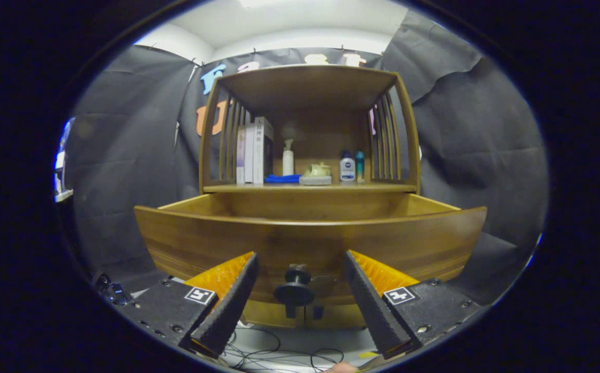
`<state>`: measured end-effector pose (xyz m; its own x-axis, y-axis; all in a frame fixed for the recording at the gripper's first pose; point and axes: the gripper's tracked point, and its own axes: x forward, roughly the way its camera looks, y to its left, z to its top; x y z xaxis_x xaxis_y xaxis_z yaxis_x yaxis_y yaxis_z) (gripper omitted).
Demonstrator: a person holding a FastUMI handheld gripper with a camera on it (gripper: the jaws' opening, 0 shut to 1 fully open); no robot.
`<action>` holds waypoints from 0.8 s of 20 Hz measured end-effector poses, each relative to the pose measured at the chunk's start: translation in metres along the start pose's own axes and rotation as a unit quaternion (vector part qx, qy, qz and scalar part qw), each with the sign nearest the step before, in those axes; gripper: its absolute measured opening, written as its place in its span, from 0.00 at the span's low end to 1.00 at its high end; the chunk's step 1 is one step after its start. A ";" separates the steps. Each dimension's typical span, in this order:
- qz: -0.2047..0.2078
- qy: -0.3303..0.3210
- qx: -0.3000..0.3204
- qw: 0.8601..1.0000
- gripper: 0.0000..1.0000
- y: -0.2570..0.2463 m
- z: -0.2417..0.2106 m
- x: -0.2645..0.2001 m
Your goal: Pull open the drawer, take out the items inside it, and place them on the countertop above the cabinet.
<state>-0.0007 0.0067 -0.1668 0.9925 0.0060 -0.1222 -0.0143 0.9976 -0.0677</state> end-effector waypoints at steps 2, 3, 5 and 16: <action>-0.015 -0.009 0.003 1.000 1.00 -0.002 0.001 0.004; -0.025 -0.003 -0.003 1.000 1.00 -0.001 -0.001 0.004; -0.043 -0.006 -0.017 0.999 1.00 -0.003 -0.002 0.004; -0.028 0.007 0.009 1.000 0.99 0.000 0.010 0.047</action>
<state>0.0475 0.0078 -0.1625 0.9897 -0.0513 -0.1335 0.0440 0.9974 -0.0569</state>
